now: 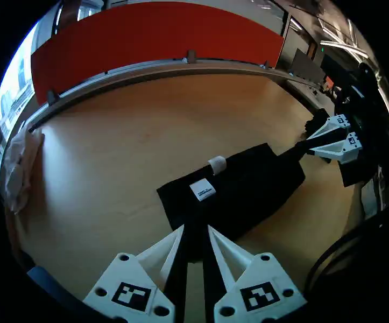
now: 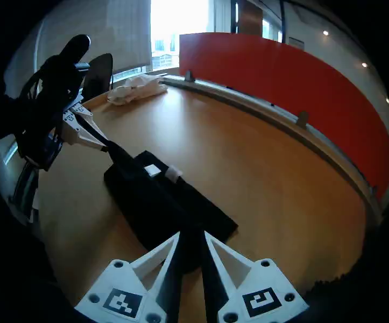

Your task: Fold towel

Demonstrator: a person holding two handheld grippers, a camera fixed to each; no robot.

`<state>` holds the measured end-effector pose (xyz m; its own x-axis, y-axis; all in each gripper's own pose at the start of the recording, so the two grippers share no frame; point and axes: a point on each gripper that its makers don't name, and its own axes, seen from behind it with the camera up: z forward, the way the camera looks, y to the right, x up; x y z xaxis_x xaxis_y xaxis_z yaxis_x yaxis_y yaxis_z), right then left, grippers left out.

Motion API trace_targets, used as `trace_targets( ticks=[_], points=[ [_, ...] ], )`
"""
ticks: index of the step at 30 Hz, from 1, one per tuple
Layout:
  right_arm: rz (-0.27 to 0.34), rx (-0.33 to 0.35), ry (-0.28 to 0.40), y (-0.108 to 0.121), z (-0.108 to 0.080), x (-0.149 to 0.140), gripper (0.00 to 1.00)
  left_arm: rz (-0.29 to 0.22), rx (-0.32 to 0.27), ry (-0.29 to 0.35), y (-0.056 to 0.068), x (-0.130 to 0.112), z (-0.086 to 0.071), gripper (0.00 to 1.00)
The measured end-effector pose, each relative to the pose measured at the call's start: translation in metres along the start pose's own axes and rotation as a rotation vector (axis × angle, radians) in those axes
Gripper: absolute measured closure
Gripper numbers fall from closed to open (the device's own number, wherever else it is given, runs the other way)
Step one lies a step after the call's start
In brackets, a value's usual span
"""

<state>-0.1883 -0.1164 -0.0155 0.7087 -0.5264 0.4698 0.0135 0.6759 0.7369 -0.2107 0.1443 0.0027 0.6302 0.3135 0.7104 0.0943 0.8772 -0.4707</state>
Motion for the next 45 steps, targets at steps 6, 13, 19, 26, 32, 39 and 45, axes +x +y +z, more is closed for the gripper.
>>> trace_targets(
  ticks=[6, 13, 19, 26, 32, 39, 45],
  points=[
    [0.014, -0.005, -0.017, 0.005, 0.012, -0.008, 0.82, 0.007, 0.024, -0.012, -0.006, -0.002, 0.012, 0.84],
    [0.024, -0.024, -0.037, 0.016, 0.026, -0.016, 0.82, 0.013, 0.041, -0.027, -0.010, -0.003, 0.028, 0.82],
    [0.042, -0.032, -0.047, 0.021, 0.035, -0.020, 0.82, 0.011, 0.060, -0.035, -0.016, -0.004, 0.040, 0.77],
    [0.055, -0.037, -0.049, 0.024, 0.043, -0.023, 0.81, 0.019, 0.082, -0.042, -0.023, -0.005, 0.050, 0.77],
    [0.059, -0.051, -0.059, 0.030, 0.047, -0.028, 0.77, 0.020, 0.091, -0.046, -0.025, -0.006, 0.054, 0.73],
    [0.066, -0.077, -0.061, 0.037, 0.049, -0.031, 0.67, 0.022, 0.113, -0.053, -0.031, -0.006, 0.057, 0.64],
    [0.074, -0.108, -0.063, 0.047, 0.050, -0.031, 0.53, 0.029, 0.127, -0.050, -0.037, -0.002, 0.060, 0.62]
  ],
)
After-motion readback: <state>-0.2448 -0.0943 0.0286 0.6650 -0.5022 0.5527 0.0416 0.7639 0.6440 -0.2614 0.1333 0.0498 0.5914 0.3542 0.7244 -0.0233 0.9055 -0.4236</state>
